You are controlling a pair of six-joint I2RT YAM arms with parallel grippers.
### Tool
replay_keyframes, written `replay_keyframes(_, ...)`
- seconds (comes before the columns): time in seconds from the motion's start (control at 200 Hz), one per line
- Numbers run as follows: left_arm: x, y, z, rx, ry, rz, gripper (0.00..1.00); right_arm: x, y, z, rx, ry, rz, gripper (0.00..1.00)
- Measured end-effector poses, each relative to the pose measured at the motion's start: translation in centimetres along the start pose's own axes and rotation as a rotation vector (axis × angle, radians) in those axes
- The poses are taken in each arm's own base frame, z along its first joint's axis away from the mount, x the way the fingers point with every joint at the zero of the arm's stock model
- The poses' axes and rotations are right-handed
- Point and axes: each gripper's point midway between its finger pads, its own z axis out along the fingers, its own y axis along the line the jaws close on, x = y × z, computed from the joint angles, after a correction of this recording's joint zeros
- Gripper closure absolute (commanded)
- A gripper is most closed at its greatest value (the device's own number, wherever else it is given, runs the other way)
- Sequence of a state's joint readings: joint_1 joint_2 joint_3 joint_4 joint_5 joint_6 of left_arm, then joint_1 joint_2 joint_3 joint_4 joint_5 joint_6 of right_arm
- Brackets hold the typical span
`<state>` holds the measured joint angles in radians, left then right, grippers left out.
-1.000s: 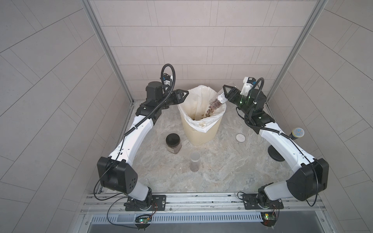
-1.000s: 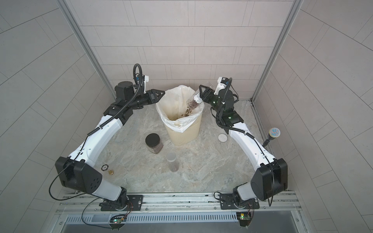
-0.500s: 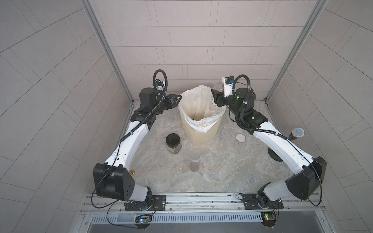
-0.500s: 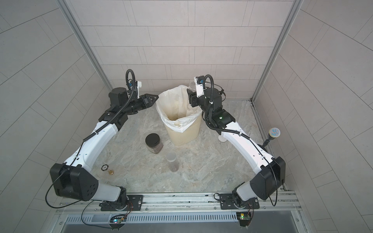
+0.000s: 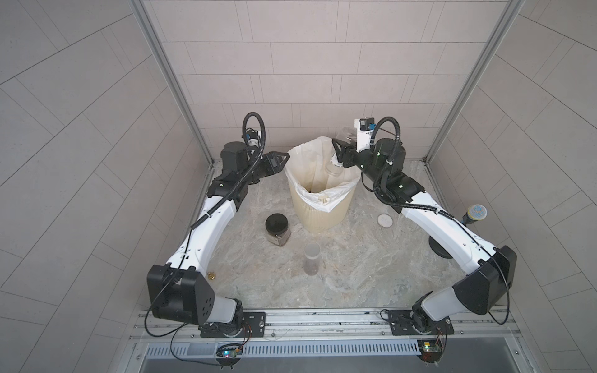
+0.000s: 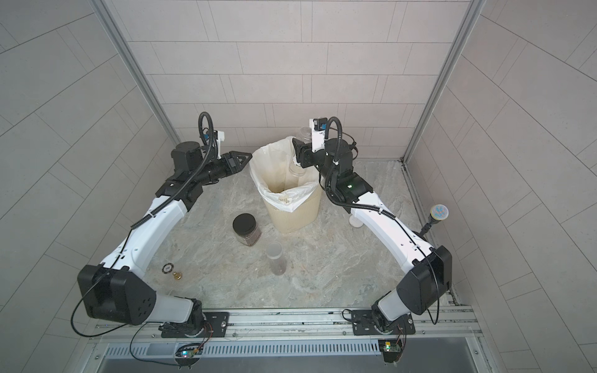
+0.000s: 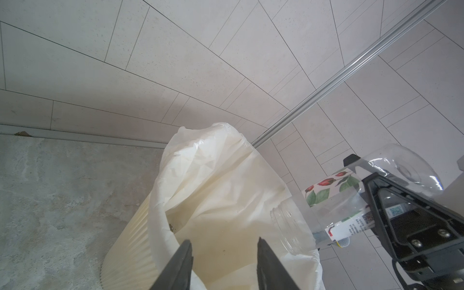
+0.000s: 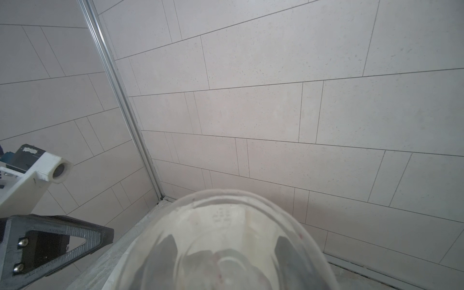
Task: Empty the moldy dried flower tea in the jars
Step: Pour the moldy dried flower tea into the trash bin.
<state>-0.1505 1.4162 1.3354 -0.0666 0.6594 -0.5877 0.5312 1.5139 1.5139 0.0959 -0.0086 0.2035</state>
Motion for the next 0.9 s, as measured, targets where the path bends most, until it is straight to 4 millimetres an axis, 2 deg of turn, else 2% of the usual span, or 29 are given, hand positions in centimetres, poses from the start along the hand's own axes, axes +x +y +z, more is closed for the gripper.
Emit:
replay_keyframes(0.125,-0.1,-0.2,-0.2,0.004,-0.003,0.004,0.55,1.0,1.0,0.2,0.041,0.022,-0.056,0.35)
replay_keyframes(0.2,-0.1,-0.3,-0.2,0.005,-0.005,0.005,0.55,1.3,0.9,0.4,0.015,0.021,-0.005,0.36)
replay_keyframes(0.33,-0.1,-0.3,-0.2,0.008,-0.004,0.005,0.55,0.7,-1.8,1.0,-0.022,-0.016,0.16,0.39)
replay_keyframes(0.4,-0.1,-0.4,-0.2,0.01,-0.004,0.005,0.55,0.5,-2.8,1.1,0.018,-0.018,0.147,0.38)
replay_keyframes(0.44,-0.1,-0.4,-0.2,0.011,-0.004,0.006,0.55,0.5,-2.3,1.1,0.039,-0.012,0.113,0.37)
replay_keyframes(0.53,-0.1,-0.5,-0.2,0.013,-0.002,0.006,0.55,0.3,0.6,0.8,0.001,-0.01,0.074,0.35)
replay_keyframes(0.575,-0.1,-0.5,-0.2,0.013,-0.002,0.006,0.55,0.1,1.8,0.7,-0.045,-0.018,0.095,0.38)
replay_keyframes(0.625,-0.1,-0.5,-0.2,0.014,-0.002,0.006,0.55,-0.2,1.6,0.8,-0.067,-0.033,0.128,0.39)
replay_keyframes(0.74,-0.1,-0.5,-0.2,0.017,0.0,0.006,0.55,0.1,-0.6,0.8,0.042,-0.015,0.066,0.36)
replay_keyframes(0.826,0.0,-0.6,-0.3,0.019,0.001,0.006,0.55,0.1,0.1,0.7,0.056,-0.008,0.024,0.36)
replay_keyframes(0.901,0.1,-0.8,-0.2,0.024,0.006,0.007,0.55,0.0,1.0,0.6,0.013,-0.02,0.055,0.38)
